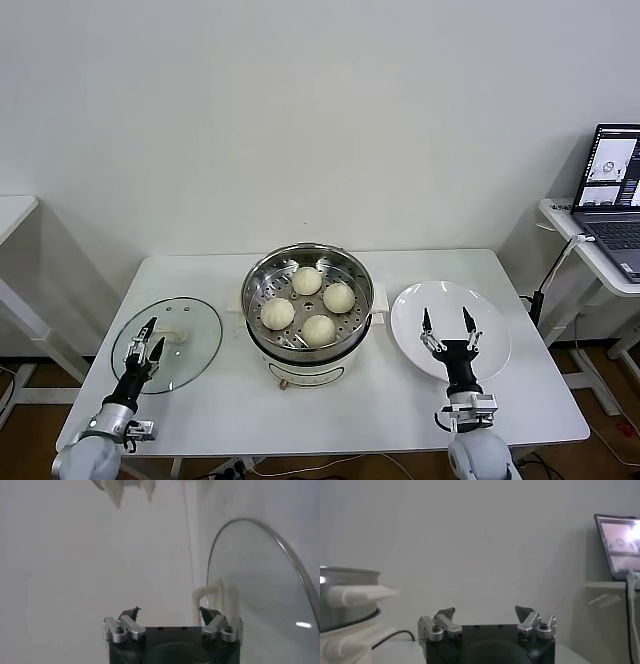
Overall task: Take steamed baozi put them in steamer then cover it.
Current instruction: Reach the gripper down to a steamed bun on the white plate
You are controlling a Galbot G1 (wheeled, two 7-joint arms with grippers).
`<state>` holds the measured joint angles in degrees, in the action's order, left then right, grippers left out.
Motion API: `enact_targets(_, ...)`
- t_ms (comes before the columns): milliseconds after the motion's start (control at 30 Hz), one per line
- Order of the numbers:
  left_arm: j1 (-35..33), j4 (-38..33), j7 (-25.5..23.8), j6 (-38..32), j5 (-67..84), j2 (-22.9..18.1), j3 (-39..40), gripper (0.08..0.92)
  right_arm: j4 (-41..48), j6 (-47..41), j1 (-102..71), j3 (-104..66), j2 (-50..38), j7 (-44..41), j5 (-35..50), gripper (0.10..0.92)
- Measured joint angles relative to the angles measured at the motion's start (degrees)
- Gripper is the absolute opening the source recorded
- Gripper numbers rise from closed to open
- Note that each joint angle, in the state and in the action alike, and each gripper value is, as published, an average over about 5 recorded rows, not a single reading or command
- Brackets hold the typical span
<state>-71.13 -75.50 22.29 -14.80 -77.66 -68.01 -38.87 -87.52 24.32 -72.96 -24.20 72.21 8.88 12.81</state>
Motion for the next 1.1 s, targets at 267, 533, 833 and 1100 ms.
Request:
enact_targets(267, 2.47, 2.42, -0.19, 0.82, -0.45, -0.28, 0.49, 0.823, 0.73, 0.47, -0.80, -0.60, 1.40, -0.31, -1.42, 0.823)
enact_targets(533, 3.51, 2.94, -1.14, 2.48, 0.58, -0.58, 1.06, 0.823, 1.00, 0.88, -1.33, -1.12, 1.98, -0.54, -2.20, 0.823)
enact_targets(833, 4.46, 2.97, -2.19, 4.66, 2.34, -1.07, 1.55, 0.823, 1.07, 1.15, -1.77, -1.49, 2.16, -0.62, -2.66, 0.823)
enact_targets(1100, 5.52, 4.00, -2.70, 5.64, 2.81, -1.65, 2.10, 0.823, 0.64, 1.32, -2.13, -1.63, 2.19, -0.63, -2.98, 0.823)
